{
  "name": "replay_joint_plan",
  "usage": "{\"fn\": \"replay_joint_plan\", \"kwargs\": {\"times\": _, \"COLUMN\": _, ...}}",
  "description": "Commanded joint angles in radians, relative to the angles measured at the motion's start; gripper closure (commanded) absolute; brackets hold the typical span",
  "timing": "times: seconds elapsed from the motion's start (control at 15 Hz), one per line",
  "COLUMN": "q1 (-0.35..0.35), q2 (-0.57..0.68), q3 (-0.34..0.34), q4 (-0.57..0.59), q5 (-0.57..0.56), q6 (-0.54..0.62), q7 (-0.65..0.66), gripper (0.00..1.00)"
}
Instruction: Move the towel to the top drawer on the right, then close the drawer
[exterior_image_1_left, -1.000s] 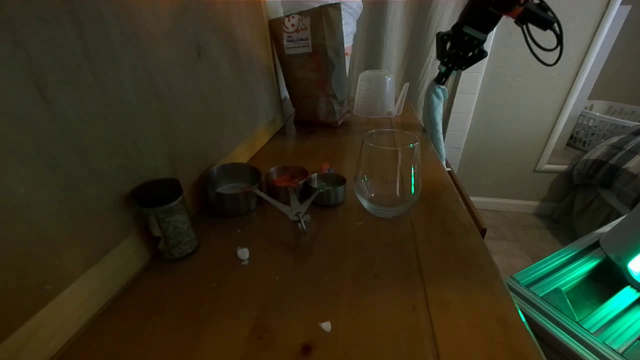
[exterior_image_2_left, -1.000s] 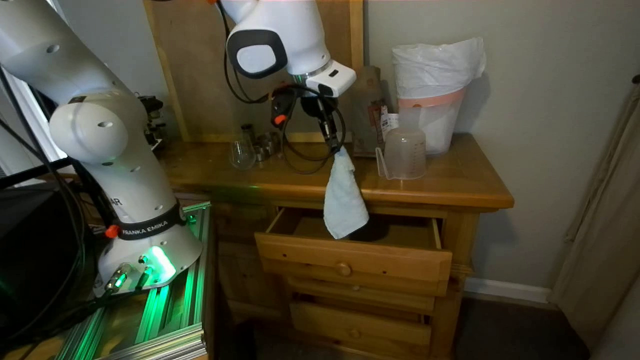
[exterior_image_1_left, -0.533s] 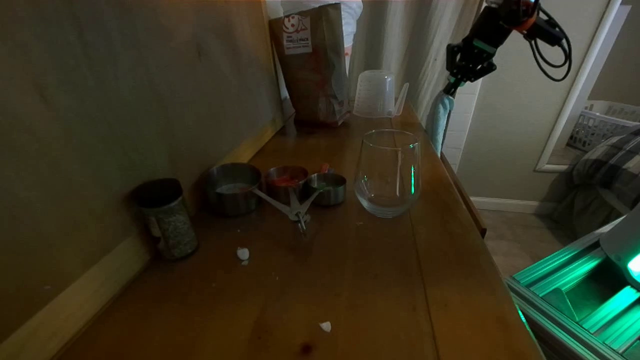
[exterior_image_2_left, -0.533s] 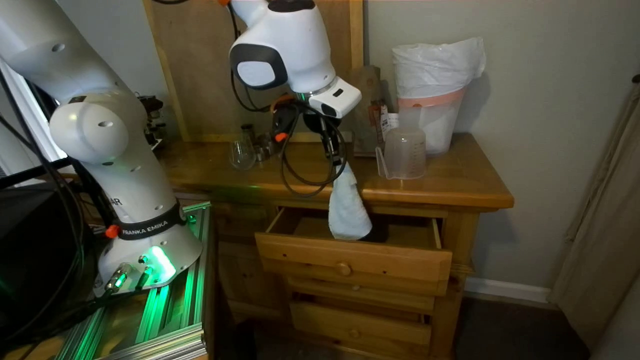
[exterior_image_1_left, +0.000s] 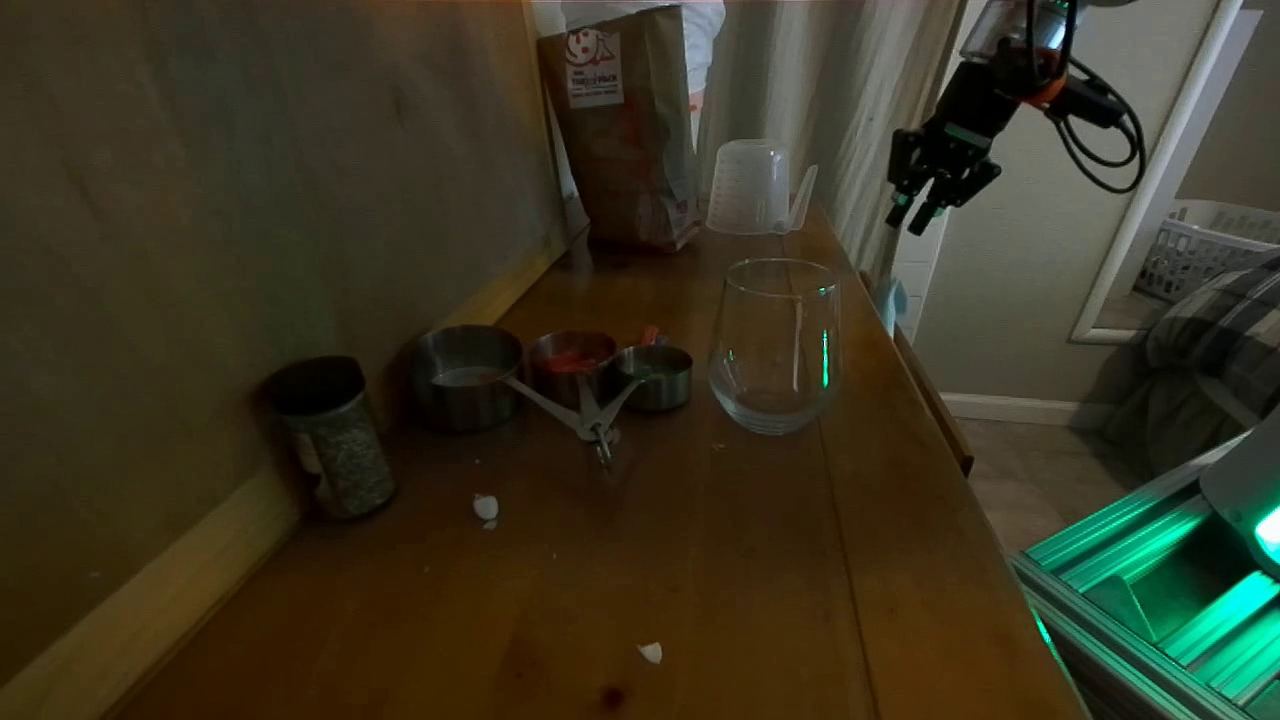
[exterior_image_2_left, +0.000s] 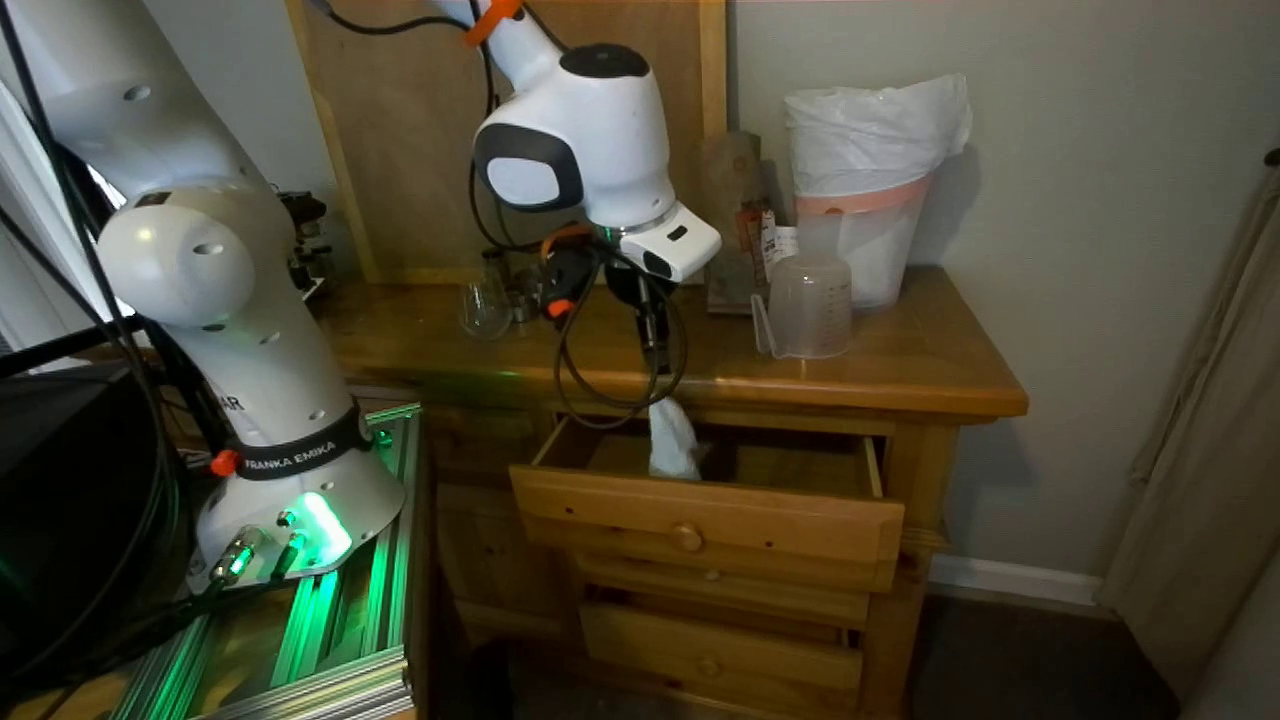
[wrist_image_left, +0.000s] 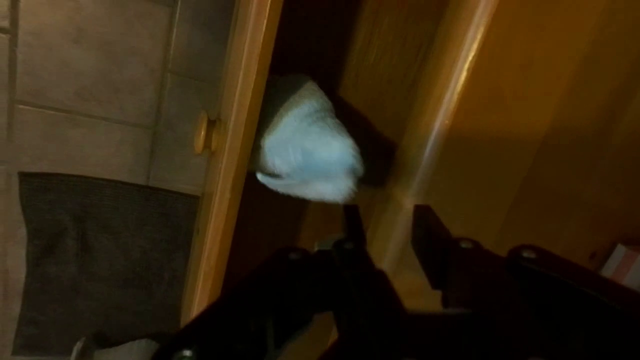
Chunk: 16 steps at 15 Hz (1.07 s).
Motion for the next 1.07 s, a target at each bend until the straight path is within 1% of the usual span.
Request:
{"fn": "replay_joint_plan", "kwargs": {"times": 0.0, "q1": -0.035, "q2": 0.035, "q3": 0.047, "q4": 0.001, "q5": -0.027, "q6": 0.003, "q7": 0.006, "gripper": 0.36}}
{"fn": "replay_joint_plan", "kwargs": {"times": 0.2, "q1": -0.064, "q2": 0.054, "q3": 0.068, "q4": 0.001, "q5": -0.078, "q6": 0.014, "q7": 0.038, "gripper": 0.16}}
{"fn": "replay_joint_plan", "kwargs": {"times": 0.33, "q1": -0.094, "q2": 0.059, "q3": 0.068, "q4": 0.001, "q5": -0.127, "q6": 0.020, "q7": 0.061, "gripper": 0.02}}
{"fn": "replay_joint_plan", "kwargs": {"times": 0.47, "q1": -0.132, "q2": 0.061, "q3": 0.054, "q4": 0.001, "q5": -0.174, "q6": 0.020, "q7": 0.074, "gripper": 0.00}}
{"fn": "replay_joint_plan", "kwargs": {"times": 0.6, "q1": -0.161, "q2": 0.065, "q3": 0.040, "q4": 0.001, "q5": -0.187, "q6": 0.014, "q7": 0.059, "gripper": 0.00}}
{"fn": "replay_joint_plan", "kwargs": {"times": 0.67, "q1": -0.174, "q2": 0.072, "q3": 0.031, "q4": 0.000, "q5": -0.179, "q6": 0.014, "q7": 0.049, "gripper": 0.25}}
{"fn": "replay_joint_plan", "kwargs": {"times": 0.73, "q1": -0.182, "q2": 0.082, "q3": 0.023, "q4": 0.004, "q5": -0.165, "q6": 0.014, "q7": 0.035, "gripper": 0.25}}
{"fn": "replay_joint_plan", "kwargs": {"times": 0.87, "q1": -0.190, "q2": 0.110, "q3": 0.012, "q4": 0.014, "q5": -0.130, "q6": 0.016, "q7": 0.007, "gripper": 0.39}}
{"fn": "replay_joint_plan", "kwargs": {"times": 0.93, "q1": -0.187, "q2": 0.124, "q3": 0.006, "q4": 0.020, "q5": -0.095, "q6": 0.013, "q7": -0.025, "gripper": 0.48}}
{"fn": "replay_joint_plan", "kwargs": {"times": 1.0, "q1": -0.176, "q2": 0.142, "q3": -0.008, "q4": 0.026, "q5": -0.063, "q6": 0.017, "q7": -0.052, "gripper": 0.54}}
